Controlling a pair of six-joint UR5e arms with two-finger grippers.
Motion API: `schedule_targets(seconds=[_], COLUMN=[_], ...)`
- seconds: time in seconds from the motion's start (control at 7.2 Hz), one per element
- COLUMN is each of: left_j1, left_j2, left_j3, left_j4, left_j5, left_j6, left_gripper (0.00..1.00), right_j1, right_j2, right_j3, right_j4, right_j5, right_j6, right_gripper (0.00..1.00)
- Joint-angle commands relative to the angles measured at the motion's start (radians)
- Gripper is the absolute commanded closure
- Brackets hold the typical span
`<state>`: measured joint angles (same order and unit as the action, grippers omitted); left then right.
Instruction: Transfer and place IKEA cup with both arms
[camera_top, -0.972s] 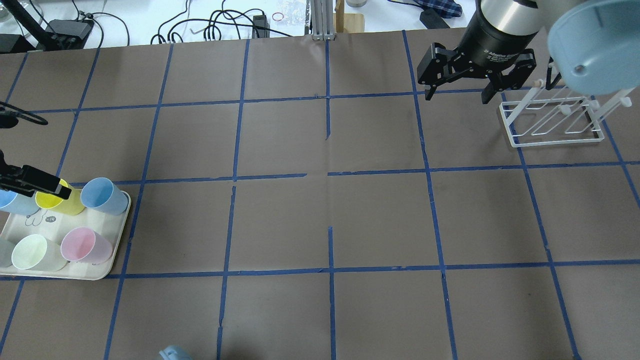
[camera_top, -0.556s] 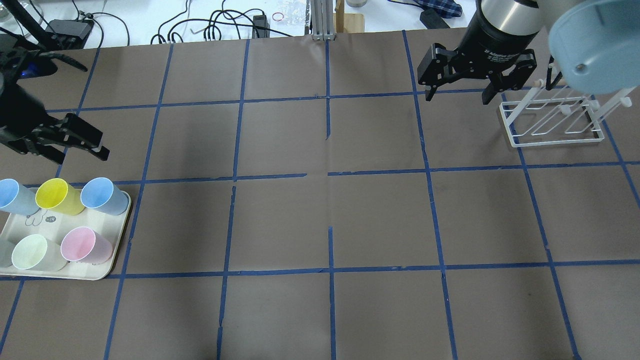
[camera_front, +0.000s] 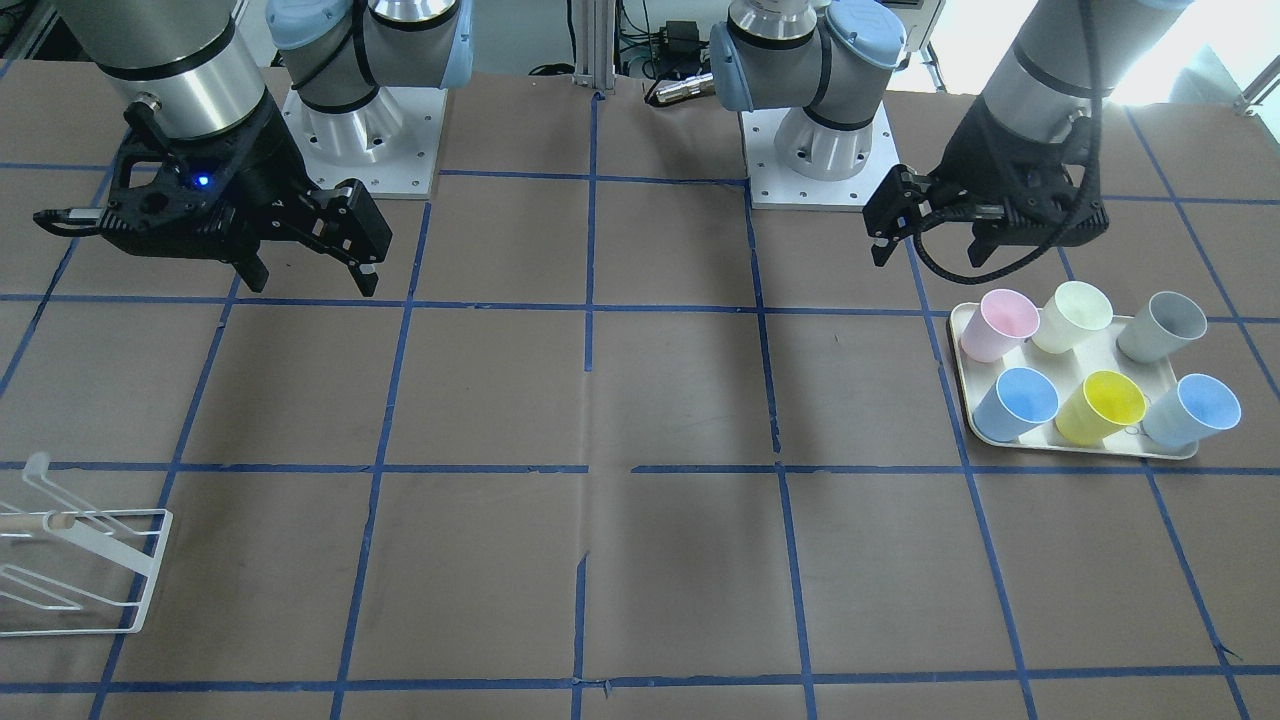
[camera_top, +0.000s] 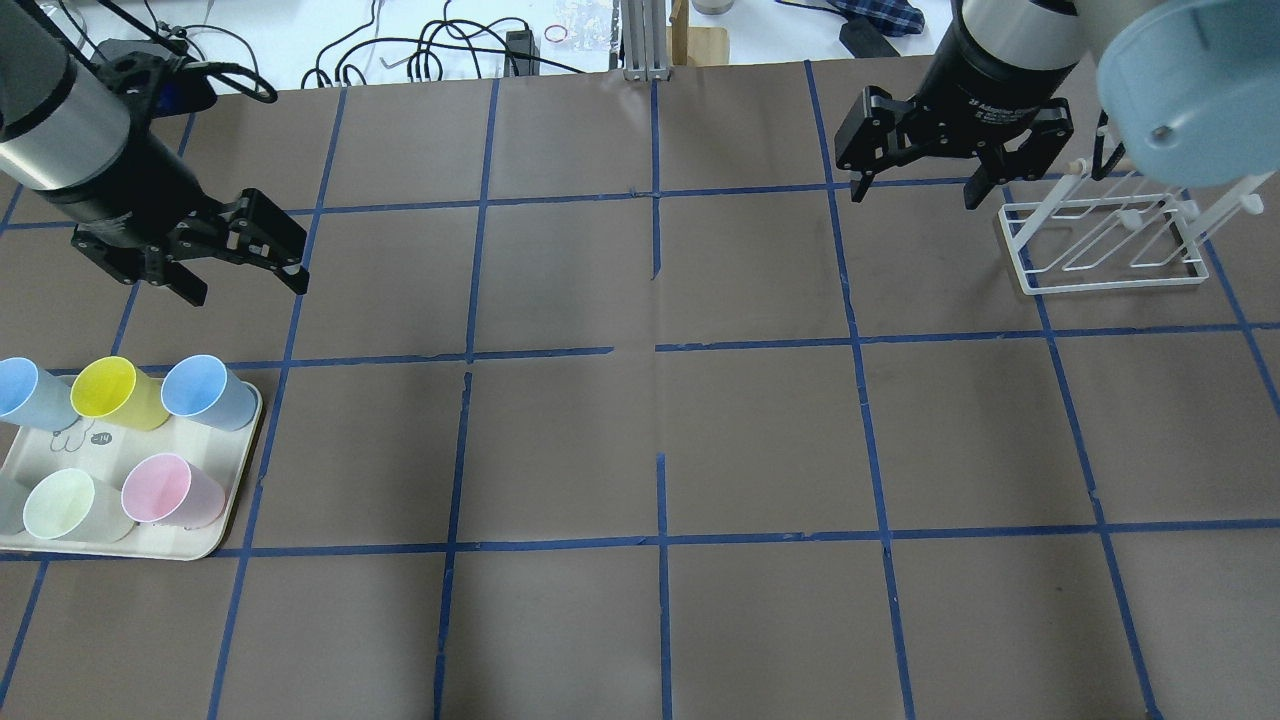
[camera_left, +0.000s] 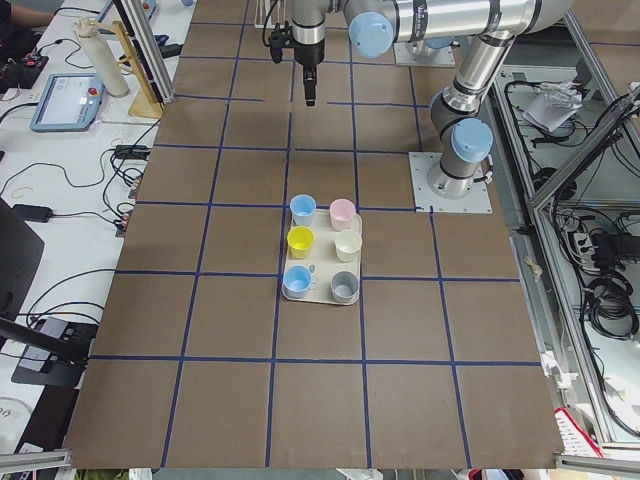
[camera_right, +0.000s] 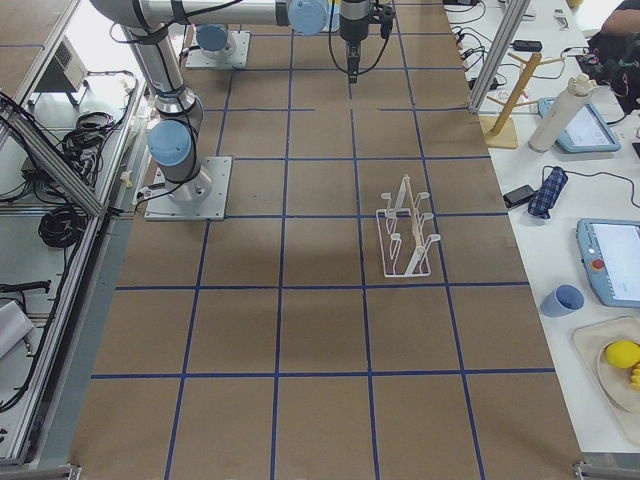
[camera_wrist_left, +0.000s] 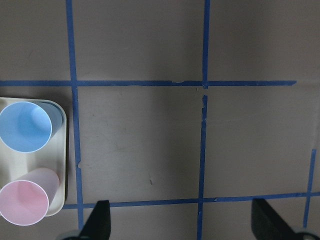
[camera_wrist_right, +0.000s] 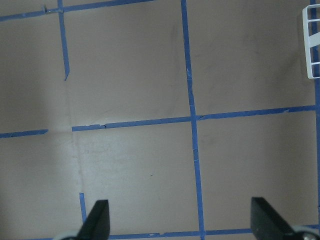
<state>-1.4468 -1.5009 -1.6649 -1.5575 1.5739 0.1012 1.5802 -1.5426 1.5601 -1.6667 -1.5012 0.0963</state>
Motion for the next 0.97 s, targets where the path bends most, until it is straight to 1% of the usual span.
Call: schedule_targets(seconds=[0.0, 0.14, 0.28, 0.42, 0.56, 0.69, 0.83], left_j1=[-0.064, -0.075, -0.128, -0.157, -0.156, -0.135, -0.103], left_j2=[-0.007, -0.022, -0.038, -0.042, -0.038, -0.029, -0.022], left_j3=[0.043, 0.066, 0.094, 0.097, 0.088, 0.079, 0.076], left_j4=[-0.006, -0.004, -0.006, -0.007, -0.007, -0.006, -0.006], left_j5=[0.063, 0.055, 0.054, 0.057, 0.054, 0.034, -0.019], left_j6=[-0.067, -0.095, -0.112, -0.112, -0.091, -0.015, 0.068], left_gripper=[0.00, 0.00, 0.00, 0.00, 0.00, 0.00, 0.00], right_j1=[0.000, 0.000, 0.000, 0.000, 0.000, 0.000, 0.000], right_j2=[-0.001, -0.001, -0.001, -0.001, -0.001, -0.001, -0.001], right_j3=[0.000, 0.000, 0.000, 0.000, 0.000, 0.000, 0.000], right_j4=[0.001, 0.001, 0.002, 0.002, 0.002, 0.001, -0.001], right_j5=[-0.001, -0.001, -0.005, -0.007, -0.007, -0.007, -0.007], right_j6=[-0.001, -0.001, -0.001, -0.001, -0.001, -0.001, -0.001], right_gripper=[0.00, 0.00, 0.00, 0.00, 0.00, 0.00, 0.00])
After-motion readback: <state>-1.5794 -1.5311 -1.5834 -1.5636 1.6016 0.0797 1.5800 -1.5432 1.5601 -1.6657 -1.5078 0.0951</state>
